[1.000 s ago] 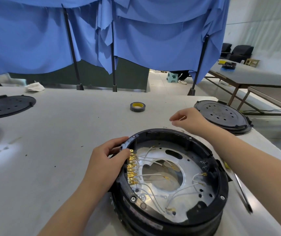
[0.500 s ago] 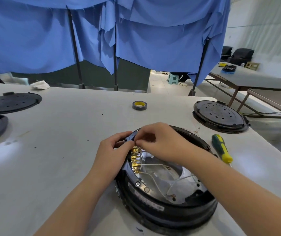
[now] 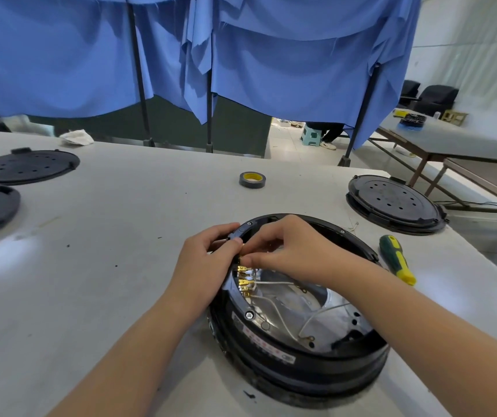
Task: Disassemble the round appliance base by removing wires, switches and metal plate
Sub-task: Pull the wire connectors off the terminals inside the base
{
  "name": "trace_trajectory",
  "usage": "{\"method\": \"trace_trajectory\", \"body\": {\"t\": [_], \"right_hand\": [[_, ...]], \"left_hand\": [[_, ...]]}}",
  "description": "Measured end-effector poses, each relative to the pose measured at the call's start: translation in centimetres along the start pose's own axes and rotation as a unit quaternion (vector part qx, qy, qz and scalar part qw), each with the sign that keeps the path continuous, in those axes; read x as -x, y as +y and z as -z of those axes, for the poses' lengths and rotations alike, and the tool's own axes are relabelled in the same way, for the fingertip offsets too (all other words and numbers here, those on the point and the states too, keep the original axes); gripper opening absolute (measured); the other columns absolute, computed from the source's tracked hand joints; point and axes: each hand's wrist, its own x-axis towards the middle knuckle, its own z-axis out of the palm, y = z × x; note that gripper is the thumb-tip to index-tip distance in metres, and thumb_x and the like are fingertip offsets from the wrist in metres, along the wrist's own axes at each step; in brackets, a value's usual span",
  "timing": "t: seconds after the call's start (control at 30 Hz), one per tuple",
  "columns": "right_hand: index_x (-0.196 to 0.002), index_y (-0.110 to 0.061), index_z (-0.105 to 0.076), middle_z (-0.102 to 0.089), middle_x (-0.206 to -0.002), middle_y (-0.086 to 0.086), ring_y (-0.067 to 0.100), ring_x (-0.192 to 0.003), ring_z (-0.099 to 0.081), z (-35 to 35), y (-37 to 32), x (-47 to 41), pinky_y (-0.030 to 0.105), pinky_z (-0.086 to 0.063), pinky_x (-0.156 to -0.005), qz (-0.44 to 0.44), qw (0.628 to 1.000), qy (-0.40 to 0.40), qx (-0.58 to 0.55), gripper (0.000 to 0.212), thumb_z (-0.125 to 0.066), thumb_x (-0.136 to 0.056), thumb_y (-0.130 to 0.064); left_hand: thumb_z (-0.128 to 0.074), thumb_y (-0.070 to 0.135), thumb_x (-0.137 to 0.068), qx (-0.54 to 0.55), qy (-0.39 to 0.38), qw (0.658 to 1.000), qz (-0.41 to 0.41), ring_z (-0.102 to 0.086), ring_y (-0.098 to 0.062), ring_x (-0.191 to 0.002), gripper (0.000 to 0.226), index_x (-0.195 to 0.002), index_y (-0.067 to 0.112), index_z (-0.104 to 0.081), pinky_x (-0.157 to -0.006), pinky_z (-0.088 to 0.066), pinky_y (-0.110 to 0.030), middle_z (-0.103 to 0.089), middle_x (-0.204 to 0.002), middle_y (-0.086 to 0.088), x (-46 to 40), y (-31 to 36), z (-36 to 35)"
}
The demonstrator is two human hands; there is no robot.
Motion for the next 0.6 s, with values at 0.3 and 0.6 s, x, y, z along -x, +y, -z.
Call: {"method": "trace_trajectory", "body": {"t": [0.3,0.6], "right_hand": [[-0.088,-0.026,-0.078,-0.075,-0.081,-0.007,0.009,-0.082,-0.068,-0.05,-0.35,0.12,0.036,-0.056,-0.083,-0.005,1.0,0.004,0.017,0.009,-0.077,-0.08,-0.028],[-0.082,-0.023,-0.079,-0.073,-0.071,0.0,0.021,-0.075,-0.067,-0.24,-0.65,0.15,0.04,-0.055,-0.072,0.0,0.999,0.011,0.049,0.009,-0.074,-0.081,-0.03]], "left_hand": [[-0.062,0.011,-0.09,-0.004,0.0,1.0,0.001,-0.069,-0.002,-0.085,0.028,-0.1,0.036,-0.069,-0.067,-0.052,-0.011,-0.073,-0.092,0.011,0.08,0.09,-0.02],[-0.061,0.007,-0.09,0.002,0.0,1.0,0.008,-0.071,-0.004,-0.079,0.028,-0.103,0.03,-0.07,-0.067,-0.053,-0.013,-0.075,-0.086,0.007,0.05,0.12,-0.01]]}}
